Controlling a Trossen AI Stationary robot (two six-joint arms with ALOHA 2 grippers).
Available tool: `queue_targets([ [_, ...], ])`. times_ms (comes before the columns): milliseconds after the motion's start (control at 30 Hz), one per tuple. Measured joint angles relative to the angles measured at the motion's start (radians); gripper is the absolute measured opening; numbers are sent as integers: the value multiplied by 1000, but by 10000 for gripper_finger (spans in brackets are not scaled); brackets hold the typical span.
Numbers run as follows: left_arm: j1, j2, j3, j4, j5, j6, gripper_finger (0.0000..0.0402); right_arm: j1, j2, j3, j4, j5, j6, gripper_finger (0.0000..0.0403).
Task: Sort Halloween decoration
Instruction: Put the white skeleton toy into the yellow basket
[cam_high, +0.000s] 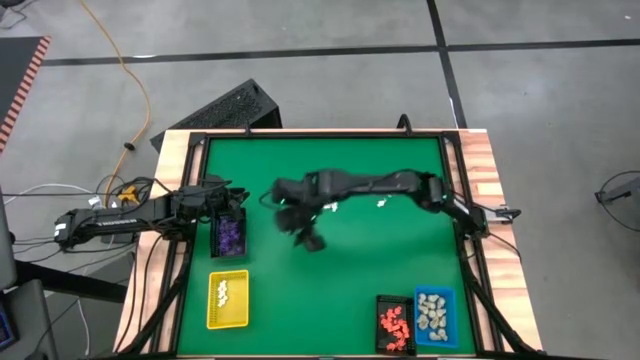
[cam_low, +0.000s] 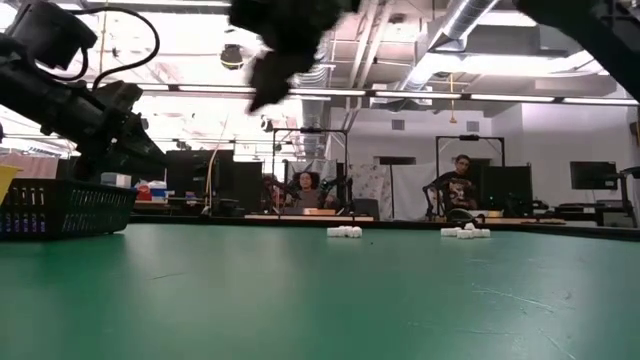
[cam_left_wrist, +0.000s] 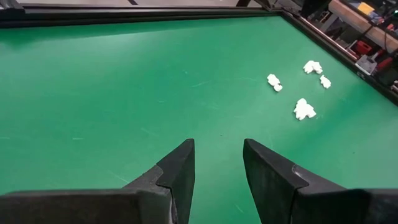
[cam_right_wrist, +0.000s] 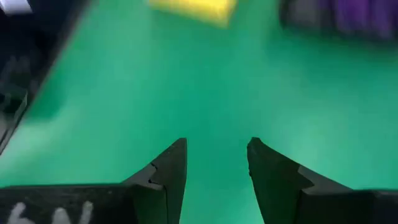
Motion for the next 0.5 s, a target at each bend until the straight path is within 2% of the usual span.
queue_targets([
  [133,0,0,0,0,2,3,126,-48,-116,-133,-177,74,9,166],
  [233,0,0,0,0,2,3,126,-85,-249,-333,-170,145,46,156],
  [333,0,0,0,0,2,7,126,-124,-437,-598,12,220,104,147],
  [500,0,0,0,0,-10,10,126,-158,-684,-1076,523,294,244,142],
])
